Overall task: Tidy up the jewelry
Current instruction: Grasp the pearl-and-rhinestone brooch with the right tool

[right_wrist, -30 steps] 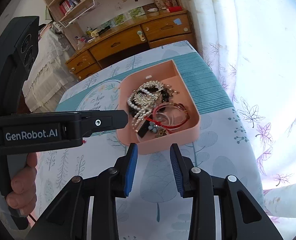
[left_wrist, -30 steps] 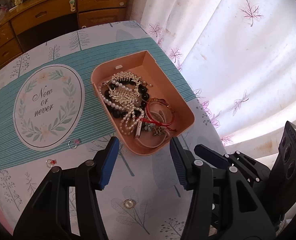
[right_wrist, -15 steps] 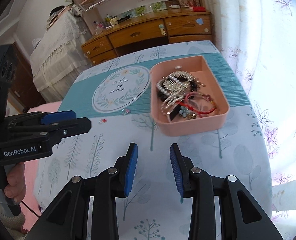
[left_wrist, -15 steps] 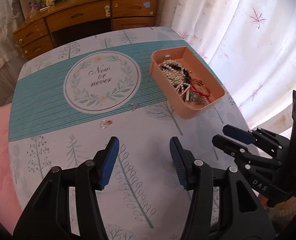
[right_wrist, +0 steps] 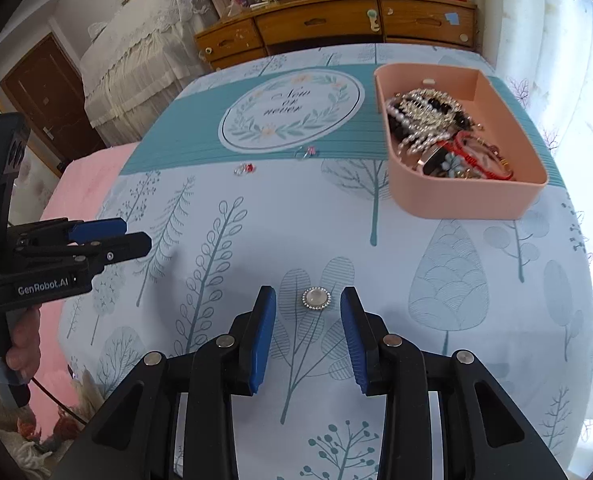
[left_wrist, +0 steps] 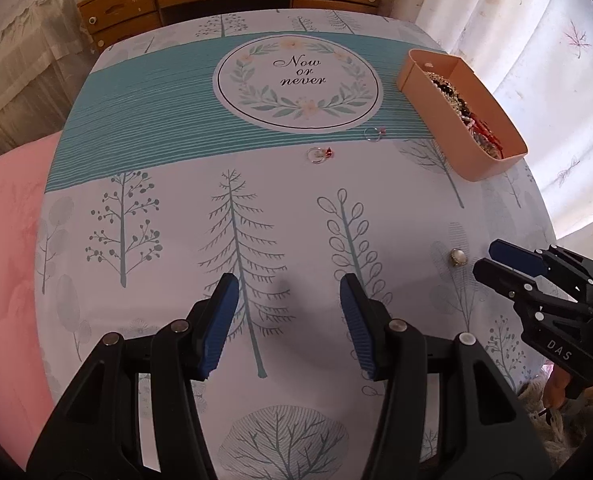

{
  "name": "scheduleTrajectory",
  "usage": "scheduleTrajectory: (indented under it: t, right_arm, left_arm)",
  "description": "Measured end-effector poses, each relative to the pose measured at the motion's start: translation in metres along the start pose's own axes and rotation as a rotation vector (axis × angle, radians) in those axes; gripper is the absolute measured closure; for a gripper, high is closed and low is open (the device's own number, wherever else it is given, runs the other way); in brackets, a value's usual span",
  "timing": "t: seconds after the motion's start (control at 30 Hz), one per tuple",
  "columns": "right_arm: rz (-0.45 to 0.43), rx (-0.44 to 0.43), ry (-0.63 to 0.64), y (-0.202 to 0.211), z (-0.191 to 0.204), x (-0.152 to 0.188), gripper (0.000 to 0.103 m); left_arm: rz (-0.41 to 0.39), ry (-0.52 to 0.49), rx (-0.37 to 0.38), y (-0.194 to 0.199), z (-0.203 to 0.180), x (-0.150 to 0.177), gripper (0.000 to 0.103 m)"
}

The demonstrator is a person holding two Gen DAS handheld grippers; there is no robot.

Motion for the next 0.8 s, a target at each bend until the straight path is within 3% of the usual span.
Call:
scheduleTrajectory:
  t: [0.33,0.47,0.8]
  right_arm:
    - [0.037,0.018,0.025,-0.030,0.000,0.001,0.070]
    - [0.051,0.030,0.043,-0.038,0.003,0.003,0.077]
    - [0.017,0.060,0.089,-0.042,0.007,0.001,0.078]
  left_arm:
    - [0.011,-0.033,0.028,-0.011,-0.018,-0.002,0.053]
    - [0.019,-0.036,0.038,-0.015,-0.021,0.000,0.053]
    - [0.033,-0.037,0.048,-0.021,-0.023,0.000,0.053]
Point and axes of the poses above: each gripper's, at about its wrist camera, not at the fingertips, and y roughly against the way its jaws point, z to its left, x to its underside, the point moved 7 cm from there along -y, roughly the way its jaws point, and after that the axes turned 6 degrees about -y, right-handed, at the moved point
